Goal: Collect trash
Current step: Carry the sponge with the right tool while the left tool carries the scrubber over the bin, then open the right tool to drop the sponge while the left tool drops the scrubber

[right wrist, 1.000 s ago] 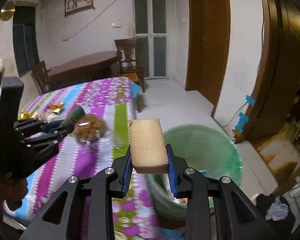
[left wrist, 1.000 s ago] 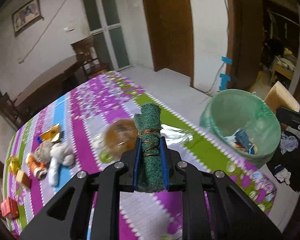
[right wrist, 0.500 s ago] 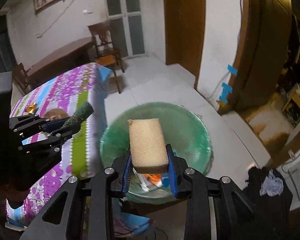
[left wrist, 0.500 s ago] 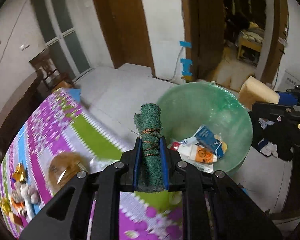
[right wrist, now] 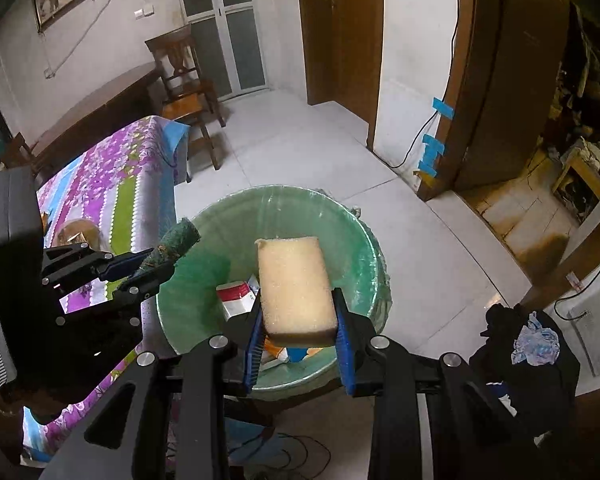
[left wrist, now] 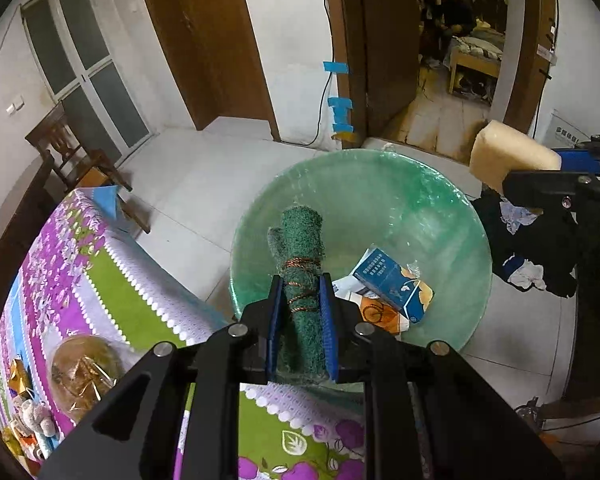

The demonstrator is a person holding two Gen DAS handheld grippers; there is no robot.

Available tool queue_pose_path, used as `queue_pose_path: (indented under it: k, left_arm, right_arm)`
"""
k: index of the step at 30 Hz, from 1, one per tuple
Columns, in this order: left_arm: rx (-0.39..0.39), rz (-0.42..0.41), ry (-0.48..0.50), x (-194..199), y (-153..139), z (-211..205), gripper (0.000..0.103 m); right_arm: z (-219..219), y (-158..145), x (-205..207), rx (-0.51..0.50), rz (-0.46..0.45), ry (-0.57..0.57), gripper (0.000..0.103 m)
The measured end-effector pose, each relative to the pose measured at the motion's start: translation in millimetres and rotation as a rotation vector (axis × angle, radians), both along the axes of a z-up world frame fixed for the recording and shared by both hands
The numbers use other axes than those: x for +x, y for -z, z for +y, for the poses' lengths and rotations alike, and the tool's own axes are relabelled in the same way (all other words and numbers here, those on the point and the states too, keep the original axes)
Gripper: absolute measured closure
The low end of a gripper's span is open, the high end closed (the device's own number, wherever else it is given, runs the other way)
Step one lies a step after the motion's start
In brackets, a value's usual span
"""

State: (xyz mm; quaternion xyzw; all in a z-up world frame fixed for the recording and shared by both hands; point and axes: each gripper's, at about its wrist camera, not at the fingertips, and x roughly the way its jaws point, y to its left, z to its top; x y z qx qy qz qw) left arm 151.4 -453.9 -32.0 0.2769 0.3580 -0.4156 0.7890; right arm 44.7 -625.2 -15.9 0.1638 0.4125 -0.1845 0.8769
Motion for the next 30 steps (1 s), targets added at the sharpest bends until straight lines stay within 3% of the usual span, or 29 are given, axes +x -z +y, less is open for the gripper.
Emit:
queue_pose_path:
  k: [24, 25, 26, 27, 30]
  left_arm:
    - [-0.018, 0.036, 0.022, 8.2, 5.1, -6.9, 0.083]
    - [-0.010, 0.032, 0.019, 8.8, 5.7, -7.5, 0.068]
    - [-0.008, 0.030, 0.016, 9.4, 5.7, -7.3, 0.043]
    - [-0.018, 0.025, 0.011, 9.7, 4.4, -5.7, 0.035]
    - [-0.043, 0.027, 0.013, 8.6, 1.1, -0.9, 0.034]
  right_arm:
    - [8.7, 6.5, 34.9, -0.012, 0.014, -0.034, 0.070]
    - [7.2, 7.8, 35.2, -0.017, 0.018, -0.032, 0.064]
    - [6.1, 8.5, 35.8, -0.021, 0.020, -0.027, 0.057]
    - [5.8, 9.4, 36.1, -0.029, 0.017, -0.023, 0.056]
    - [3.7, 12.4, 35.9, -0.025, 0.017, -0.024, 0.056]
